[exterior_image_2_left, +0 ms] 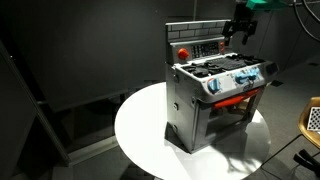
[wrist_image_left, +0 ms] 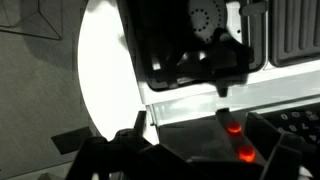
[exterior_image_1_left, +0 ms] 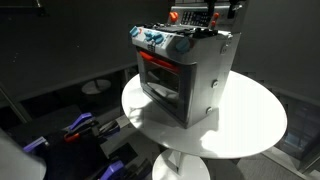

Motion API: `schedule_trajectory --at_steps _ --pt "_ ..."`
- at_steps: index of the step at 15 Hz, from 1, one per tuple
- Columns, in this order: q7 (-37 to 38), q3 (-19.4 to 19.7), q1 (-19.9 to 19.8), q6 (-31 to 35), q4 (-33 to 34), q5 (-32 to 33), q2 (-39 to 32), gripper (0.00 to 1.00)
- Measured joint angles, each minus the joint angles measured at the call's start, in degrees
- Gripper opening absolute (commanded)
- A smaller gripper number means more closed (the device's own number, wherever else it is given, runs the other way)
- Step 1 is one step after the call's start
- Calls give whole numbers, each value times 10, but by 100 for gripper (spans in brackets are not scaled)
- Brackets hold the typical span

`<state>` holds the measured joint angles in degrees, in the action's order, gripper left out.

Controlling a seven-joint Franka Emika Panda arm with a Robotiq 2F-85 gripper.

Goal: Push the top orange button on the right side of the stove

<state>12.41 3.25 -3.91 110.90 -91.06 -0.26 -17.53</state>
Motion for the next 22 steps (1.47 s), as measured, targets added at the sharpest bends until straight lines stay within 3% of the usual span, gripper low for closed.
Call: schedule_trajectory --at_steps 12,22 --pt "-63 9 -6 -165 -76 -9 112 100" --pt "-88 19 -6 -170 -214 11 249 100"
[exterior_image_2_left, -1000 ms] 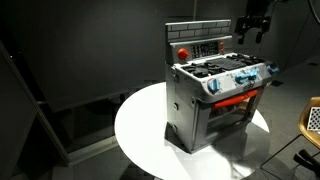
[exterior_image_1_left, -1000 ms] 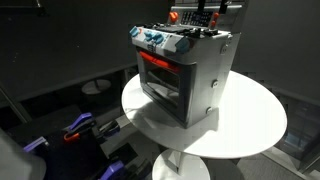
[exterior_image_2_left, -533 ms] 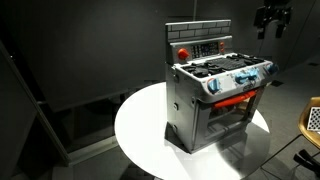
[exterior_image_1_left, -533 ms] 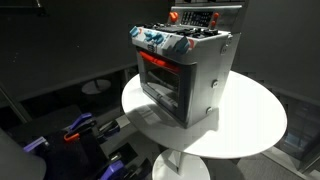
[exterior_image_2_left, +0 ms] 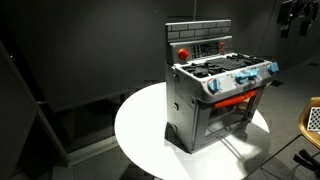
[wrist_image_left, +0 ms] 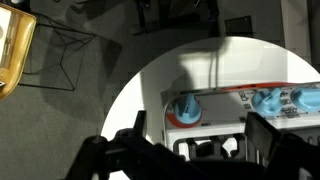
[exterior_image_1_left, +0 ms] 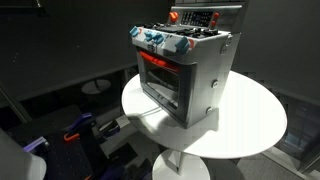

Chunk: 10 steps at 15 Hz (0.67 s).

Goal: Push the top orange button on the right side of the stove

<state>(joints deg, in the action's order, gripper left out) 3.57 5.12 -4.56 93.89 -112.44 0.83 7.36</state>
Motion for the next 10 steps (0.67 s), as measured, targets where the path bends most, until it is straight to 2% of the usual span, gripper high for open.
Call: schedule_trajectory --at_steps 4,10 --pt "0 1 -2 21 -54 0 52 100" --pt "-8 3 -2 94 -125 0 115 100"
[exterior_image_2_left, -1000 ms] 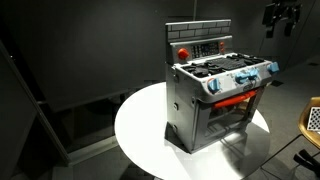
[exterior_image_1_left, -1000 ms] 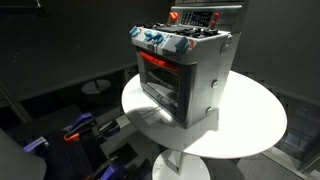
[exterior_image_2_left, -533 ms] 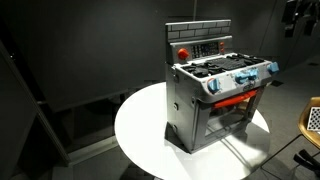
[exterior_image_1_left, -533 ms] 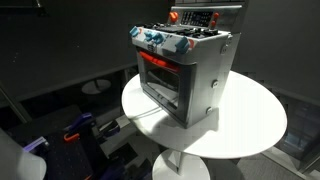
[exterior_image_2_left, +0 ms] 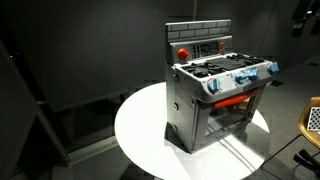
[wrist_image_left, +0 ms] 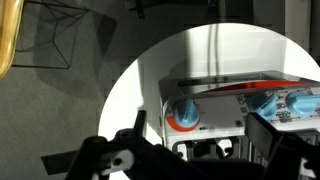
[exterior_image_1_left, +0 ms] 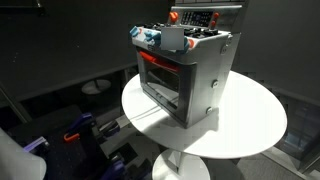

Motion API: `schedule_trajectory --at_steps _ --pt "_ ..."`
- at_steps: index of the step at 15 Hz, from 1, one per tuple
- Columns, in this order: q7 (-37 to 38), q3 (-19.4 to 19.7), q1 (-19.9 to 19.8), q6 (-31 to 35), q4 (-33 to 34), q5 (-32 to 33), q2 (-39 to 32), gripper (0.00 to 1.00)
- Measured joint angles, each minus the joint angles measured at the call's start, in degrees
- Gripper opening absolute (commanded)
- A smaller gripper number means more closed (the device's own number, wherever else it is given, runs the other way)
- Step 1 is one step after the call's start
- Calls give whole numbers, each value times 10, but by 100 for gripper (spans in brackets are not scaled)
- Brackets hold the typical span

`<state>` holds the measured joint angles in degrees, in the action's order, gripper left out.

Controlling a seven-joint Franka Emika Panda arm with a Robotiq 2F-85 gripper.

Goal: Push the top orange button on the right side of the stove

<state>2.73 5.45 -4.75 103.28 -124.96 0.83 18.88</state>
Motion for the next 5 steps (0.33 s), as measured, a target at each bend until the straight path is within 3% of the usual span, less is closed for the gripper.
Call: schedule_trajectory --at_steps 5 --pt "-9 0 0 36 -35 0 24 100"
